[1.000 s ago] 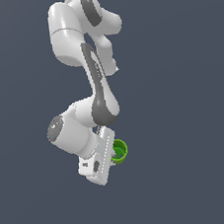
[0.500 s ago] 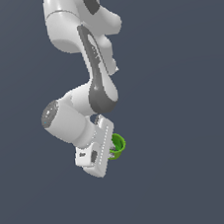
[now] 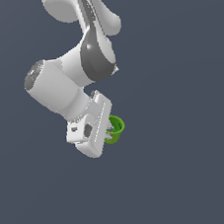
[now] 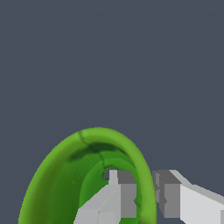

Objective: Pick up the object and move it to a goal position.

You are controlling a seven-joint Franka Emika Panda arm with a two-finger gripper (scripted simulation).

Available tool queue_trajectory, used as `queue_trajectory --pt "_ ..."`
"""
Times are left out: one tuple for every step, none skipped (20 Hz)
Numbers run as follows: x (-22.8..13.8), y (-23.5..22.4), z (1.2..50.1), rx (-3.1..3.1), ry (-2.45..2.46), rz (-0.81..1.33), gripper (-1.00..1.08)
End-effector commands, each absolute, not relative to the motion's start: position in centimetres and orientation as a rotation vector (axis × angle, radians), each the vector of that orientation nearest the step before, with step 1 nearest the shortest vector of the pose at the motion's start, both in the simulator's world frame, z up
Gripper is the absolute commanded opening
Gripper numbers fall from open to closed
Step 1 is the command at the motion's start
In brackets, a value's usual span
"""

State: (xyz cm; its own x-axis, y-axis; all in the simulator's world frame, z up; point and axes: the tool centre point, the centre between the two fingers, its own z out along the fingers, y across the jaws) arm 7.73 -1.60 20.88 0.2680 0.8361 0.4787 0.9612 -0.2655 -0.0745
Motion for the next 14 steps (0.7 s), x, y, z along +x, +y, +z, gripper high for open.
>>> queue_trajectory --pt "6.8 -1.5 23.5 -2.195 -1.639 -0.497 -1.0" --pt "6.5 -1.5 24.5 -2.195 -1.639 -0.496 -1.0" --pt "6.2 -1.5 25.4 -2.195 -1.639 -0.496 -1.0" --pt "5.9 -1.5 26.4 -2.195 -1.639 -0.496 -1.0" --pt "5.6 -1.4 27.2 -2.195 -1.639 -0.496 -1.0" --pt "5.3 -1.4 28.0 -2.194 -1.639 -0.497 -1.0" --pt "5.1 -1.4 28.8 -2.194 -1.639 -0.497 -1.0" --pt "4.8 -1.4 29.5 -2.194 -1.639 -0.498 -1.0" --pt "4.6 -1.4 30.2 -2.194 -1.639 -0.498 -1.0" --pt "4.4 -1.4 30.9 -2.193 -1.639 -0.499 -1.0" --pt "4.3 -1.4 31.4 -2.193 -1.639 -0.499 -1.0" --pt "4.1 -1.4 31.9 -2.193 -1.639 -0.5 -1.0" --pt "4.0 -1.4 32.4 -2.193 -1.638 -0.5 -1.0" --pt "3.9 -1.4 32.8 -2.192 -1.638 -0.501 -1.0"
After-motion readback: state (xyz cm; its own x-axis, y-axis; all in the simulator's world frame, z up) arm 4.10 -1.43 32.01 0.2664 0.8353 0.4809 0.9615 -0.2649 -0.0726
